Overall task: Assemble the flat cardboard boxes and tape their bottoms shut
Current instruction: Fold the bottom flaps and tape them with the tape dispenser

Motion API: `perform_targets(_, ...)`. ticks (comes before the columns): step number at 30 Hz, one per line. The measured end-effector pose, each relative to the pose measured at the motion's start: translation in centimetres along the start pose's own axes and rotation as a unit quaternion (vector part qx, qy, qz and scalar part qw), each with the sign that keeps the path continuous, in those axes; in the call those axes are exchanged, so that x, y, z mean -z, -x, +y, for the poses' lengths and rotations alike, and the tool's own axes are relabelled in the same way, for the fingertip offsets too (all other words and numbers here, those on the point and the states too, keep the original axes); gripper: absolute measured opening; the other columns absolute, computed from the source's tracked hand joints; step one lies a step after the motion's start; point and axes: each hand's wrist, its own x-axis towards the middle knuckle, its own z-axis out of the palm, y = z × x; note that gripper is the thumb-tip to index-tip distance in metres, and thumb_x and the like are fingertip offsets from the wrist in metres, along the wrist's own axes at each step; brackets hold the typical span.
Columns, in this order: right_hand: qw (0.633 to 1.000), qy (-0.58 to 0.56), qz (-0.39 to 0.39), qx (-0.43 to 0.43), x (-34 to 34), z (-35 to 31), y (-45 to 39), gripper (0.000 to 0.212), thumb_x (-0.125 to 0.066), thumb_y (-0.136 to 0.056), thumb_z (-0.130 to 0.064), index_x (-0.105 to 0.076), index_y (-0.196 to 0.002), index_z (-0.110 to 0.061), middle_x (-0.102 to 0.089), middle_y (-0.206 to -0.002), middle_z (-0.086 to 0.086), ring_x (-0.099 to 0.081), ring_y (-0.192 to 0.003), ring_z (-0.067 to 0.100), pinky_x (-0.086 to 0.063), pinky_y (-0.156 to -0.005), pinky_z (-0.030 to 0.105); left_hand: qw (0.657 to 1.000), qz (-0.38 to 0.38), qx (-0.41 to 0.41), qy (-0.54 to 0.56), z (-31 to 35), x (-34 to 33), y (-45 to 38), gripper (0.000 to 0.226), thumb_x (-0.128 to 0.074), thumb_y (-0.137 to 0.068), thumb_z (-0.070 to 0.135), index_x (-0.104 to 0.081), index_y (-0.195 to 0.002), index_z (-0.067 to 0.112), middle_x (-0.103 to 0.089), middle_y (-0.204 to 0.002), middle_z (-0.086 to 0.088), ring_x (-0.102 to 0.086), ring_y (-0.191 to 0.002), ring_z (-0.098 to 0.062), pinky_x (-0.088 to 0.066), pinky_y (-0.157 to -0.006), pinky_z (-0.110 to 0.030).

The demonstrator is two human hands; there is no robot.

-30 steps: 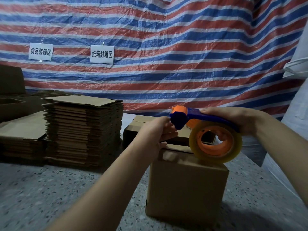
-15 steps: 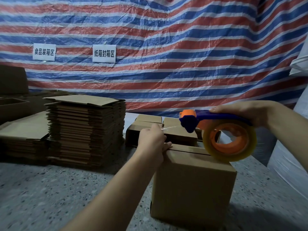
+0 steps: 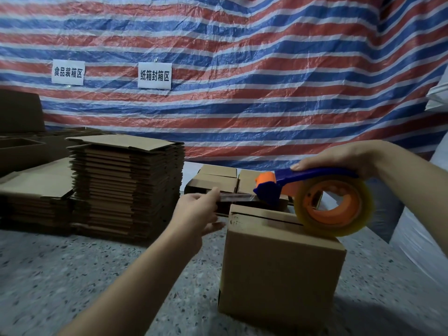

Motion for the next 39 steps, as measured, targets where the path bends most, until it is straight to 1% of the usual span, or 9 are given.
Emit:
perform_targets(3,0.998,0.048,0.008,-0.025,-0.4,-1.5,0.1,0.092,-0.085,-0.047,-0.069,-0.066,-0.115,-0.011,-0.078,-0.089,0.011,-0.073,-0.063,0.018,-0.055,-0.052,0.026,0.999,-0.012,0.01,-0.031,-1.5,1.2,-0.6,0.018,-0.062,-0.095,0.026,-0.061,-0.088,0.009,-0.05,-0.075,-0.002,-0.044,-0.054,-0.012,-0.04,-0.04,-0.019)
perform_targets(14,0.996,0.079,0.01,-0.047,-1.0,-2.7,0.2,0.089,-0.082,-0.045,-0.065,-0.066,-0.114,-0.012,-0.078,-0.087,0.009,-0.072,-0.062,0.016,-0.054,-0.05,0.026,0.996,-0.008,0.053,-0.068,-3.1,1.7,-0.8,0.018,-0.061,-0.094,0.029,-0.06,-0.086,0.014,-0.05,-0.074,-0.001,-0.044,-0.053,-0.011,-0.042,-0.041,-0.021)
perform_targets(19,0.995,0.083,0.011,-0.046,-1.1,-2.9,0.1,0.087,-0.082,-0.045,-0.065,-0.066,-0.113,-0.013,-0.078,-0.086,0.009,-0.072,-0.061,0.016,-0.054,-0.049,0.025,0.991,-0.015,0.053,-0.121,-4.1,1.4,-0.1,0.03,-0.06,-0.096,0.037,-0.061,-0.09,0.007,-0.053,-0.083,-0.004,-0.045,-0.061,-0.013,-0.043,-0.049,-0.023)
perform_targets(24,0.996,0.081,0.018,-0.044,-1.2,-2.8,0.1,0.09,-0.083,-0.044,-0.066,-0.066,-0.114,-0.013,-0.078,-0.088,0.009,-0.072,-0.062,0.017,-0.054,-0.051,0.026,0.989,-0.038,0.086,-0.113,-5.0,0.8,-0.1,0.042,-0.06,-0.094,0.044,-0.065,-0.101,0.004,-0.054,-0.087,-0.006,-0.044,-0.066,-0.016,-0.039,-0.049,-0.023)
perform_targets(28,0.996,0.071,0.029,-0.043,-1.3,-2.7,0.1,0.089,-0.083,-0.041,-0.065,-0.068,-0.111,-0.012,-0.078,-0.086,0.009,-0.072,-0.061,0.016,-0.054,-0.05,0.026,0.99,-0.055,0.094,-0.086,-5.6,0.3,0.0,0.057,-0.059,-0.094,0.048,-0.063,-0.117,-0.004,-0.056,-0.093,-0.01,-0.047,-0.083,-0.025,-0.043,-0.067,-0.033)
perform_targets(33,0.997,0.056,0.033,-0.041,-1.5,-2.7,0.4,0.085,-0.083,-0.041,-0.063,-0.069,-0.107,-0.011,-0.077,-0.08,0.008,-0.071,-0.056,0.015,-0.052,-0.046,0.025,0.991,-0.057,0.1,-0.071,-6.5,0.3,0.2,0.056,-0.055,-0.091,0.06,-0.067,-0.112,0.01,-0.066,-0.103,-0.016,-0.057,-0.092,-0.025,-0.046,-0.082,-0.037)
perform_targets(36,0.997,0.049,0.032,-0.045,-1.6,-2.7,0.5,0.083,-0.083,-0.043,-0.062,-0.069,-0.107,-0.011,-0.077,-0.079,0.008,-0.07,-0.055,0.015,-0.052,-0.045,0.024,0.989,-0.057,0.113,-0.079,-6.7,0.3,0.5,0.064,-0.052,-0.088,0.067,-0.062,-0.124,0.014,-0.066,-0.115,-0.014,-0.062,-0.105,-0.029,-0.05,-0.098,-0.044)
perform_targets(37,0.997,0.045,0.031,-0.047,-1.6,-2.7,0.6,0.083,-0.083,-0.044,-0.062,-0.068,-0.107,-0.01,-0.077,-0.078,0.008,-0.07,-0.054,0.015,-0.052,-0.045,0.024,0.987,-0.064,0.123,-0.08,-6.5,0.3,0.8,0.067,-0.052,-0.088,0.068,-0.06,-0.126,0.013,-0.064,-0.113,-0.012,-0.062,-0.103,-0.03,-0.051,-0.096,-0.044)
perform_targets(39,0.997,0.045,0.028,-0.05,-1.6,-2.7,0.7,0.084,-0.083,-0.043,-0.061,-0.068,-0.108,-0.01,-0.077,-0.077,0.008,-0.07,-0.053,0.015,-0.052,-0.045,0.024,0.987,-0.068,0.114,-0.092,-6.4,0.4,1.1,0.061,-0.051,-0.091,0.063,-0.058,-0.12,0.009,-0.059,-0.098,-0.006,-0.056,-0.083,-0.023,-0.049,-0.074,-0.033)
